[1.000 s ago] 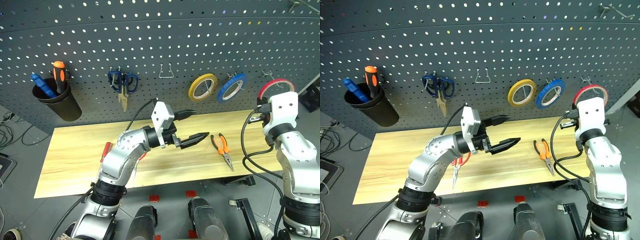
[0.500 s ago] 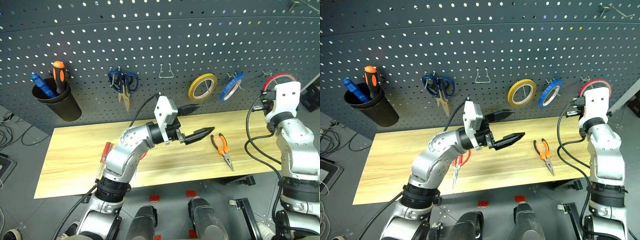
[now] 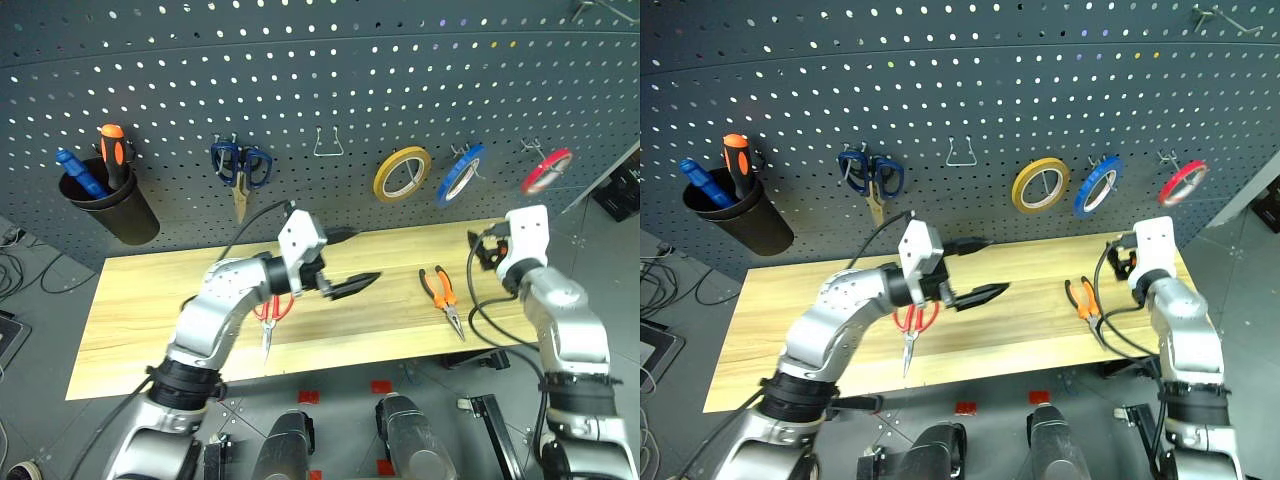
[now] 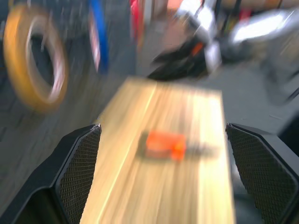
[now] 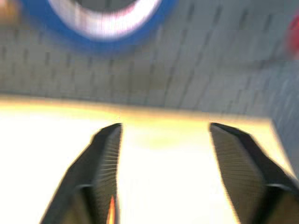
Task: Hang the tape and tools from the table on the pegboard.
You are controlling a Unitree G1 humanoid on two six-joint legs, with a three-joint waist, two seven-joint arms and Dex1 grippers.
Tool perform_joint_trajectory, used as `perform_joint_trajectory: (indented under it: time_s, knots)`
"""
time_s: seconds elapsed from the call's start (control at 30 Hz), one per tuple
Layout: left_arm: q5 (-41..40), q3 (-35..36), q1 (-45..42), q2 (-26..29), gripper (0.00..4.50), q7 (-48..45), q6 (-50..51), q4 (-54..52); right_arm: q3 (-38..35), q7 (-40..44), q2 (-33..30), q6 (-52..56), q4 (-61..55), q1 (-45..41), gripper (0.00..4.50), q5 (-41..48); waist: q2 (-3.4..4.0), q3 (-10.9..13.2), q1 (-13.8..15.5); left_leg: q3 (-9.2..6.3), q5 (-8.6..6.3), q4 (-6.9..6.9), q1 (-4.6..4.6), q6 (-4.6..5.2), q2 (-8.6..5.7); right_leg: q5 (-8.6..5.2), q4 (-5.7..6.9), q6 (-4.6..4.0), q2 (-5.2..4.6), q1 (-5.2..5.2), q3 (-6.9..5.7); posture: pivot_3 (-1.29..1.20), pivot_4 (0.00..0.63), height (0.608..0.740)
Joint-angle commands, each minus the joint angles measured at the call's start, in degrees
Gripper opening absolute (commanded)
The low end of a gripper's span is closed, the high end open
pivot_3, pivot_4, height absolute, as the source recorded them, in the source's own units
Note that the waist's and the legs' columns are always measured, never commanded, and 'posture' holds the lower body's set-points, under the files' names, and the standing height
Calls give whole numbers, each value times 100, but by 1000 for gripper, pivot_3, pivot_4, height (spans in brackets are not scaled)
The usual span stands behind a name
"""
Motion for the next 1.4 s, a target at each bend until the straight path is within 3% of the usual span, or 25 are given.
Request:
perform_joint_trajectory:
  time_s: [0.03, 0.13, 0.27, 0.6, 1.07, 1.17, 1.33, 1.4]
  knots:
    - [-56, 134, 179, 399, 4500, -510, -145, -68, 342, -295, 235, 838, -954, 418, 4440, -78, 0, 0, 6, -3, 0, 0, 0, 0, 0, 0, -2, 0, 0, 0, 0, -128, 232, 740]
    - [-45, 142, 452, 766, 4500, -884, -206, -32, 842, -490, 482, 1490, -1113, 716, 4440, -182, 1, 0, 7, -10, 0, -2, 1, 0, 1, 0, -1, 0, 2, 0, -4, -126, 228, 740]
    - [126, 129, 555, 1000, 4500, -1107, -406, 112, 1047, -738, 718, 2100, -733, 378, 4440, -269, 1, -1, 9, -11, -1, -1, 2, 2, -2, 0, 2, -1, 1, -1, -2, -124, 227, 740]
    - [143, 174, 438, 909, 4500, -1062, -527, 268, 1481, -440, 323, 1289, 1297, -570, 4440, -609, 4, -5, -17, -8, -1, -3, 1, 2, -10, 1, -1, -1, 8, -2, -10, -123, 199, 740]
    - [-328, 368, 578, 741, 4500, -1100, -237, -122, 1340, -73, 360, 1400, 2622, -1122, 4440, -455, 2, -120, -115, -6, 0, -2, 1, 1, -8, 2, 0, 0, 6, -3, -8, -109, 190, 740]
    - [-563, 440, 648, 758, 4500, -1252, -128, -211, 1484, 131, 207, 1424, 2820, -1152, 3905, -533, 2, -160, -124, -6, 0, -2, 2, 1, -8, 2, -1, 0, 6, -1, -7, -114, 190, 740]
    - [-552, 515, 743, 698, 4500, -1212, -378, -193, 1623, 221, 136, 1099, 2919, -1153, 2240, -630, 1, -233, -135, -6, -1, -3, 6, 2, -9, 2, -4, 0, 7, 4, -8, -109, 187, 740]
    - [-607, 549, 856, 726, 4500, -1257, -364, -218, 1574, 87, 249, 917, 2593, -1151, 2118, -626, 1, -236, -137, -6, -1, -3, 8, 2, -9, 2, -4, 0, 7, 5, -7, -109, 187, 740]
